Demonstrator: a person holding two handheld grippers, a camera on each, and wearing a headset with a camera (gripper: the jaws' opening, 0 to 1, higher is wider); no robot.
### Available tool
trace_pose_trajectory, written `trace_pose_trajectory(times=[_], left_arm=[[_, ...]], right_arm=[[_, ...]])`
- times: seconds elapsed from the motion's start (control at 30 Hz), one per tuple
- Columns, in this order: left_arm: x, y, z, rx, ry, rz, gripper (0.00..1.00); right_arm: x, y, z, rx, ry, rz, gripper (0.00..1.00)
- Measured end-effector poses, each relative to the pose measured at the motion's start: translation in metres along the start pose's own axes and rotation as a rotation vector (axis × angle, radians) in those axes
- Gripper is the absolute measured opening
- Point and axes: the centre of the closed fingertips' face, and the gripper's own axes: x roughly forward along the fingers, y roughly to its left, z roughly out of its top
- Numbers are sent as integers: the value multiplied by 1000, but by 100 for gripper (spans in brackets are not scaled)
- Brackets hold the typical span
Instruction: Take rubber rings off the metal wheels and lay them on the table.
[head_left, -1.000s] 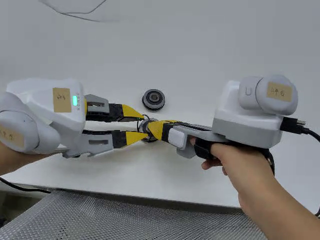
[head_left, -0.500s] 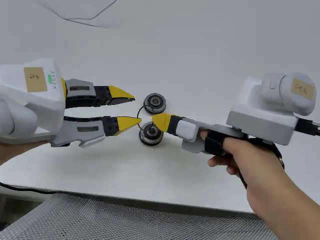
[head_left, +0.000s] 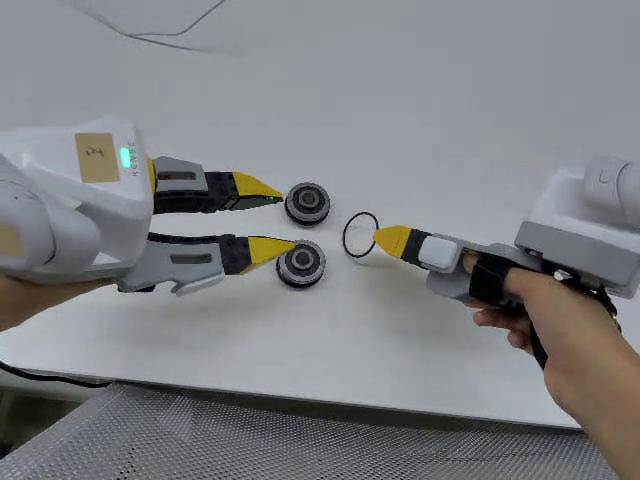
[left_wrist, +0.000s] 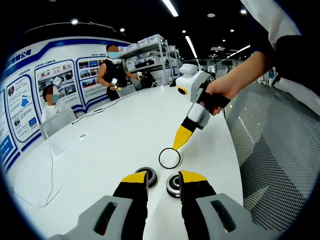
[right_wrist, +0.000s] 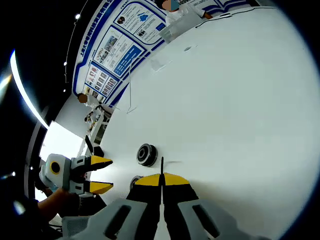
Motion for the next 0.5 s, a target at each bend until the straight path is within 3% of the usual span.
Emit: trace_pose_trajectory(times=[0.17,0.33,0.5], left_arm=[[4,-3,-1,8,8,-11,25],[6,-6,-1,14,11,-25,25],[7,-8,-3,12,16,-32,25]], right_arm=[[0,-11,-4,-49,-3,-77,2],[-2,-9,-8,-92,-4,-102,2],[-6,-18,-7,-132,1,-150,5]])
